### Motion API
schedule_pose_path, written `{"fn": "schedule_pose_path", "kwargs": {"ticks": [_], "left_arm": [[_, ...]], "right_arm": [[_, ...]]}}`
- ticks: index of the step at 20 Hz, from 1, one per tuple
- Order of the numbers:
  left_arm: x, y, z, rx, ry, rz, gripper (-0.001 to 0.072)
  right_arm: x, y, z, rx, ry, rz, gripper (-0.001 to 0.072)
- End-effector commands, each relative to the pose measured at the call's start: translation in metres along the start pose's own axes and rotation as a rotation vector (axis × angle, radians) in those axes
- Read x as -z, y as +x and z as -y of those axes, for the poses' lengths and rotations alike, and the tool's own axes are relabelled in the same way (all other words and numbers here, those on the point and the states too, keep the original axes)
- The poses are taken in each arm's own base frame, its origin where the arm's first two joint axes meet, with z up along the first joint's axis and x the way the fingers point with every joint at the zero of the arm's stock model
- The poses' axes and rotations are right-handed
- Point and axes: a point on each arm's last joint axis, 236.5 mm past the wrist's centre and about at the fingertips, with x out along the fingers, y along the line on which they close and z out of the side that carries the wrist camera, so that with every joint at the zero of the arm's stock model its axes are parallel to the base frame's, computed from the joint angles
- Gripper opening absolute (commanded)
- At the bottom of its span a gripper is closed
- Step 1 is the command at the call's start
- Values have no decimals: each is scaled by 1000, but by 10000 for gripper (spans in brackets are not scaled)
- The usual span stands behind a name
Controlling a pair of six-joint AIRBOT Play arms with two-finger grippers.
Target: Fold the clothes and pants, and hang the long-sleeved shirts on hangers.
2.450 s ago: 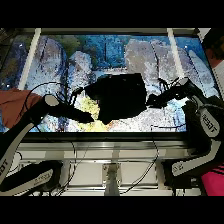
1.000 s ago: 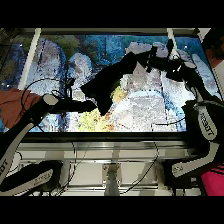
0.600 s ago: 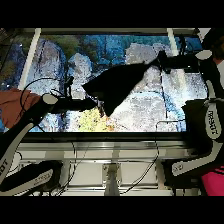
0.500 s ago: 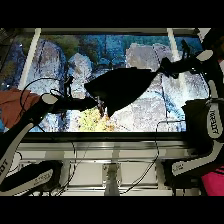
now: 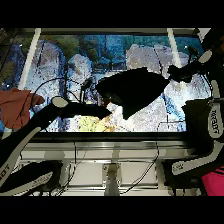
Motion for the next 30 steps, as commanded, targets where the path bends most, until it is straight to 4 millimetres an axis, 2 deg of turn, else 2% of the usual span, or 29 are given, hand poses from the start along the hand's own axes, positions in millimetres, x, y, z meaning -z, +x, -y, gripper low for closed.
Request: {"fn": "schedule_pose_path", "kwargs": {"ticks": [1, 4, 6, 8, 11, 13, 16, 19, 24, 28, 30], "left_arm": [[6, 31, 28, -43, 258, 11, 443], [7, 49, 32, -159, 470, 36, 441], [0, 59, 31, -216, 527, 81, 441], [4, 73, 23, -252, 535, 85, 441], [23, 92, 1, -284, 518, 26, 441], [18, 96, -16, -340, 516, 52, 441], [21, 99, -22, -353, 544, 37, 441], [19, 100, -22, -354, 556, 36, 441], [5, 110, -14, -340, 564, 53, 441], [18, 118, -12, -305, 554, 1, 438], [15, 118, -14, -314, 553, 10, 378]], "right_arm": [[1, 0, 1, 9, -2, -5, 17], [4, 0, 0, 1, -15, -15, 17], [7, 0, -1, 0, -16, -28, 17], [7, 0, -2, -7, -13, -28, 17], [6, 0, -9, -33, -4, -24, 17], [6, 0, -10, -39, -3, -24, 17], [5, 0, -10, -40, -3, -20, 17], [4, 0, -11, -43, -1, -17, 17], [4, 0, -12, -49, 1, -17, 17], [2, 0, -12, -49, 1, -9, 17], [1, 0, -13, -50, 1, -6, 17]]}}
